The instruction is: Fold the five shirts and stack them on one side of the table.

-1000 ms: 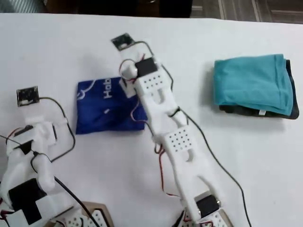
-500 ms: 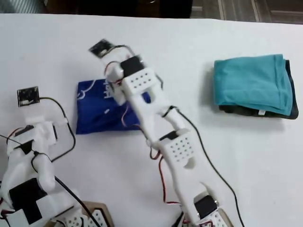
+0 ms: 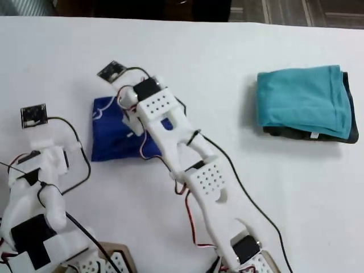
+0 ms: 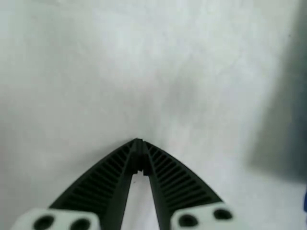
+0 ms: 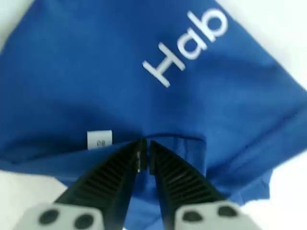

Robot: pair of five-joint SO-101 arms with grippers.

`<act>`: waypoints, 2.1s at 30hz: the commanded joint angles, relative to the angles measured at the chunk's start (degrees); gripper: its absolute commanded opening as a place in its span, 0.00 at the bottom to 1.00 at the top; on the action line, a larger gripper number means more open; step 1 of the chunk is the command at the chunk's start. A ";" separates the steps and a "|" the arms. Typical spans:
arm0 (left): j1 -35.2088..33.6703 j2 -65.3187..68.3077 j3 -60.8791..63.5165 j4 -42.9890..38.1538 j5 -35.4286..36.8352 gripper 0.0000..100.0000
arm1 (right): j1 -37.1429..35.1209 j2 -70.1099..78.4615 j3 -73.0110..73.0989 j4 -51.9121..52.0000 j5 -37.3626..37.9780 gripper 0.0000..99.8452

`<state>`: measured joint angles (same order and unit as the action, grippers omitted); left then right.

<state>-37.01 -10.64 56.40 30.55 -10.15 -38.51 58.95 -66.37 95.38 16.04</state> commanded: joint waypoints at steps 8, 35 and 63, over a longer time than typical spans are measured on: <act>0.53 -1.14 -0.22 -0.97 0.26 0.03 | 1.10 -6.20 0.70 5.93 0.44 0.02; 0.53 -1.14 -0.22 -0.97 0.26 0.03 | 1.54 -24.31 25.67 -11.38 0.09 0.02; 0.53 -1.14 -0.22 -0.97 0.26 0.03 | 1.98 -26.07 31.30 5.85 0.18 0.02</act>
<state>-37.01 -10.64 56.40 30.55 -10.15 -35.43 36.35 -34.81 99.96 16.13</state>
